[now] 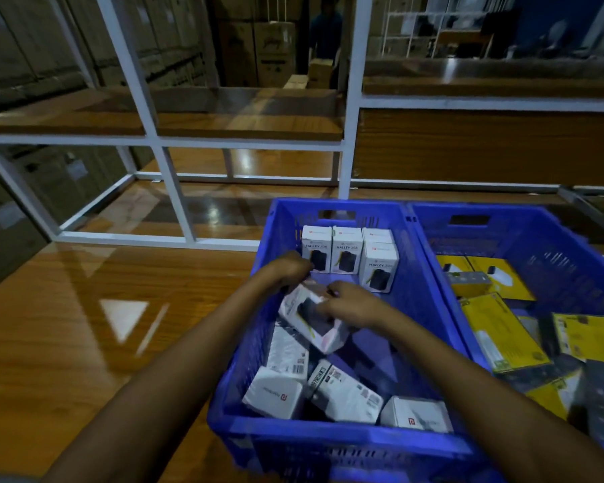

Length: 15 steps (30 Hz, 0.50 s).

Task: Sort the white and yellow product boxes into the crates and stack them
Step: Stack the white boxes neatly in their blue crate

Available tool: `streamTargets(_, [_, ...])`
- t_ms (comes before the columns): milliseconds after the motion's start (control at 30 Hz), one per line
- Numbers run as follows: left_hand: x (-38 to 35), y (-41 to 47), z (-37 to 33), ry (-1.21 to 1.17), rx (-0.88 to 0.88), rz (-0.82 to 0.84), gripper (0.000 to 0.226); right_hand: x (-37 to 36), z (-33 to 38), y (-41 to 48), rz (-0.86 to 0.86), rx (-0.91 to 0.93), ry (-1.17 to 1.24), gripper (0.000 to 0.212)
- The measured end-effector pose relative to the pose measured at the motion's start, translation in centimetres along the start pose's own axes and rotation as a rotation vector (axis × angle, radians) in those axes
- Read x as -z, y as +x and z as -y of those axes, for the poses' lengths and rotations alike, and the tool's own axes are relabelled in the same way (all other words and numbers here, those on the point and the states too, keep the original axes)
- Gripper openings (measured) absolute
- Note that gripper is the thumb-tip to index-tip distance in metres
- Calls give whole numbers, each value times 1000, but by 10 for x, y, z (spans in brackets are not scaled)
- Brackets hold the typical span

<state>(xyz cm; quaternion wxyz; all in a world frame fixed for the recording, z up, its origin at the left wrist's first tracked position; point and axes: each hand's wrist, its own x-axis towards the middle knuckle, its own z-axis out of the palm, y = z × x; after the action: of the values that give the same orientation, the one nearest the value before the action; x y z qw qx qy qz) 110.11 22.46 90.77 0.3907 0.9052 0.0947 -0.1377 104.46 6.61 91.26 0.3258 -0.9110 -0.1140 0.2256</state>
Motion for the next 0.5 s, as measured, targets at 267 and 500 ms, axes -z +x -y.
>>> streamTargets(267, [-7,5,-31,-808,-81,-234,32,44,-11,2,-207,-129,762,2])
streamTargets(500, [-27,-3,-63,-1236,-151,-125,48,45,-16,12,-280,-60,1142,18])
